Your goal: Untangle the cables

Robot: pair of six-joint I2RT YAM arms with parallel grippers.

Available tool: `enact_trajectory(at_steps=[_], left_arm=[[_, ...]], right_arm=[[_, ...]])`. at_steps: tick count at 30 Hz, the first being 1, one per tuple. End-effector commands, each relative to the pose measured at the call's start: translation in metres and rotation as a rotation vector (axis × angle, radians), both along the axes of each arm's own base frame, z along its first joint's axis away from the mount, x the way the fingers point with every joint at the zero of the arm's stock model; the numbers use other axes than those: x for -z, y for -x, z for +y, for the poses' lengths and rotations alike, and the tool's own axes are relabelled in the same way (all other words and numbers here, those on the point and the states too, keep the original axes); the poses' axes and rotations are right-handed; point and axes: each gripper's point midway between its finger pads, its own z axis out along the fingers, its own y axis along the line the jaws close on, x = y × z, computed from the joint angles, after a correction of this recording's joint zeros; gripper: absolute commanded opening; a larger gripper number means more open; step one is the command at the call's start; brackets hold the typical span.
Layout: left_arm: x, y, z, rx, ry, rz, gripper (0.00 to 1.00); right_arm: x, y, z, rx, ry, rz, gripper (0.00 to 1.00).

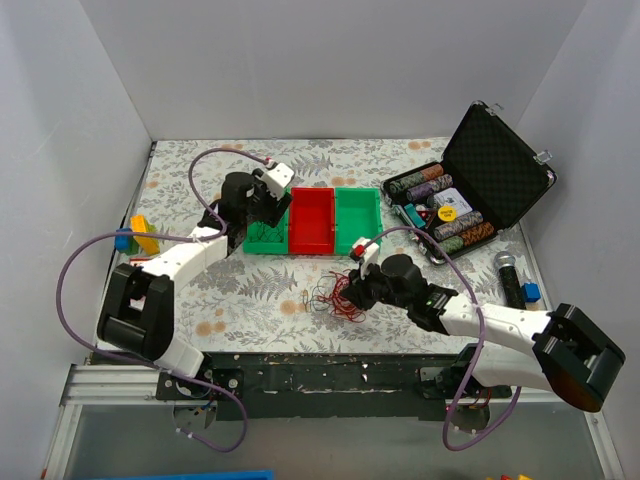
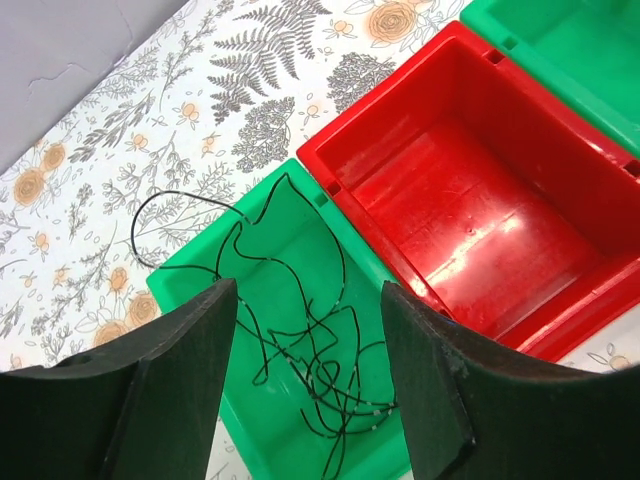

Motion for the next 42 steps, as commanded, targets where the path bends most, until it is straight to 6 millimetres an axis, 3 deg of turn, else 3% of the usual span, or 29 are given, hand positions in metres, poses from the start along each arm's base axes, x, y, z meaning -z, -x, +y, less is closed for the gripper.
enact_trajectory(at_steps=[1,5,7,10,13,17,25,30,35,40,42], left_arm=[[-0.055,0.009,0.004,-0.018,0.076,-0.052,0.61],[-0.126,0.016,0.010,-0.015,0.160,-0.238,0.69],[-0.141,0.046,-0.011,0.180,0.166,-0.303,0.73],[-0.122,0.104,-0.044,0.489,0.162,-0.241,0.81],[-0.079,0.162,-0.072,0.742,0.119,-0.067,0.81],[-0.023,0.205,-0.083,0.900,0.033,0.078,0.77],[0.047,0.231,-0.082,1.042,-0.106,0.223,0.74],[0.059,0.230,-0.090,1.082,-0.118,0.247,0.70],[0.071,0.235,-0.101,1.121,-0.120,0.293,0.50],[0.084,0.231,-0.113,1.118,-0.134,0.307,0.42],[0.087,0.226,-0.114,1.108,-0.144,0.297,0.28]], right_arm=[[-0.010,-0.003,-0.002,0.020,-0.037,-0.026,0.27],[-0.012,-0.002,-0.002,0.018,-0.043,-0.031,0.27],[-0.013,-0.002,-0.001,0.015,-0.047,-0.034,0.27],[-0.013,-0.003,0.000,0.012,-0.046,-0.036,0.27],[-0.016,-0.002,0.001,0.007,-0.056,-0.040,0.27],[-0.026,-0.004,0.001,0.009,-0.065,-0.067,0.27],[-0.029,-0.008,-0.008,0.042,-0.056,-0.097,0.27],[-0.026,-0.007,-0.008,0.040,-0.048,-0.093,0.26],[-0.024,-0.007,-0.011,0.051,-0.046,-0.097,0.26],[-0.023,-0.008,-0.014,0.062,-0.044,-0.099,0.25],[-0.022,-0.008,-0.016,0.068,-0.042,-0.099,0.26]])
